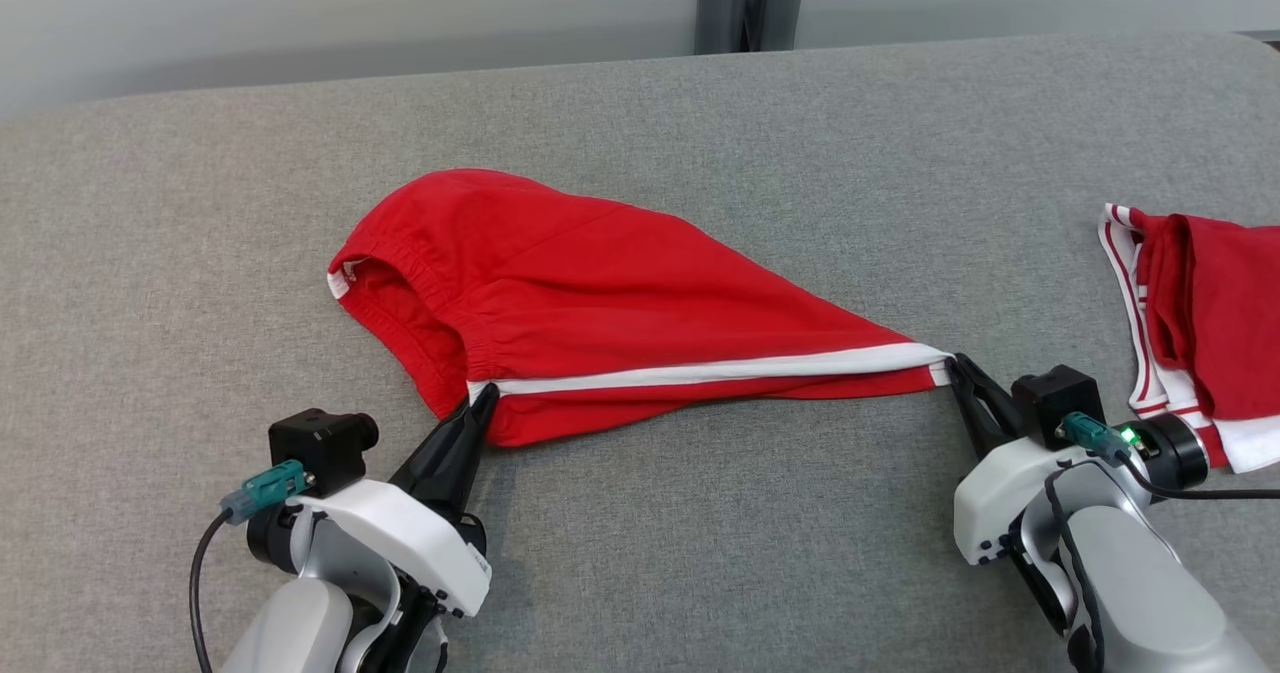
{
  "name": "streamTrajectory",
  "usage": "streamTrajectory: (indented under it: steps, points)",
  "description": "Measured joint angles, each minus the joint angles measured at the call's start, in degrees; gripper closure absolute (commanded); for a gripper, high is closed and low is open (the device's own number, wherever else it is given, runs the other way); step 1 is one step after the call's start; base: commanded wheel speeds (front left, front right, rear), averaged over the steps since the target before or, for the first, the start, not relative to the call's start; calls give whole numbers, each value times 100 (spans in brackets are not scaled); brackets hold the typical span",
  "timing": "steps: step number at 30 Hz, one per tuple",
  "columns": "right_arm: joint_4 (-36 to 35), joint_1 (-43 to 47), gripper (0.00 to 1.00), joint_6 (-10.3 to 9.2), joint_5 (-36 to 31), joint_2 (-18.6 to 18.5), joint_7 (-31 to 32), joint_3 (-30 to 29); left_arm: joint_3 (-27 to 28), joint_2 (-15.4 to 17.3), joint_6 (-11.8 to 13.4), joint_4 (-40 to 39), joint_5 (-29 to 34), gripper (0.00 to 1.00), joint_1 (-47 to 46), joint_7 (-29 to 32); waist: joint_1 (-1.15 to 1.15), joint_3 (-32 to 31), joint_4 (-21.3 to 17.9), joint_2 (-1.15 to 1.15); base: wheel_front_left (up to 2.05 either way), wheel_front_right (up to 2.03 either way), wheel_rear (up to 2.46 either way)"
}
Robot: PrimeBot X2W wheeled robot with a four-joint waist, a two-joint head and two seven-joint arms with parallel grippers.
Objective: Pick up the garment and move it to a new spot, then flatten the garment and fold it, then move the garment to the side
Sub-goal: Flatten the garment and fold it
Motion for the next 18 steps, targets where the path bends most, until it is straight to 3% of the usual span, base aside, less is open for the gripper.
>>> streamTrajectory:
  steps: [6, 18]
  points:
    - [-232, -18, 100, 0, -307, -94, -20, -46, 21, 5, 37, -53, -14, 100, 0, -71, 0, -62, -30, 0, 0, 0, 0]
    - [-1716, 263, 100, 0, -1469, -330, -35, -493, 31, 21, 45, -441, -13, 100, -8, -485, 0, -307, -108, 0, 0, 0, 0]
